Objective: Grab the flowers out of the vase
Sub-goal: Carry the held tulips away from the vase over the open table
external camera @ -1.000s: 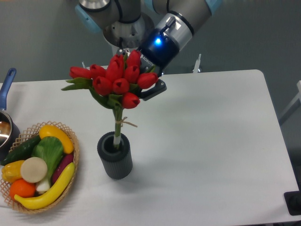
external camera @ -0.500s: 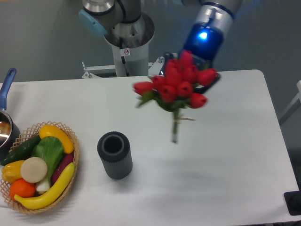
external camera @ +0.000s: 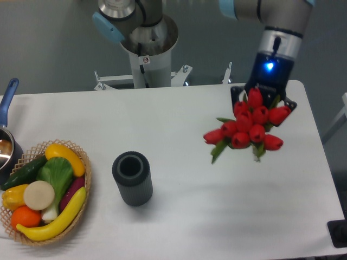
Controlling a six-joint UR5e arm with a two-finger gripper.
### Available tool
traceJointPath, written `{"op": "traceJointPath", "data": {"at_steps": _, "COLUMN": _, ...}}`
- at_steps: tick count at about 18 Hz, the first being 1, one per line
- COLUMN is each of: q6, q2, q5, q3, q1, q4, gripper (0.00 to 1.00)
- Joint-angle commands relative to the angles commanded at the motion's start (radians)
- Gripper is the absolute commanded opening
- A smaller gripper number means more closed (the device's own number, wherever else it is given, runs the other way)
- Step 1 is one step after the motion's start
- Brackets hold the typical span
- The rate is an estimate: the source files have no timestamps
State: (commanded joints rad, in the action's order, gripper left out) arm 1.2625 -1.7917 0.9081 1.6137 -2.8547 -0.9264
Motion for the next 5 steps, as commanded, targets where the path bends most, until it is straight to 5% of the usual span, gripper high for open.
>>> {"op": "traceJointPath", "data": {"at_steps": 5, "q6": 0.000, "q2": 0.012, "q5": -0.002, "q3": 0.020, "q1": -0.002, "q4": -0.018, "gripper": 0.44}}
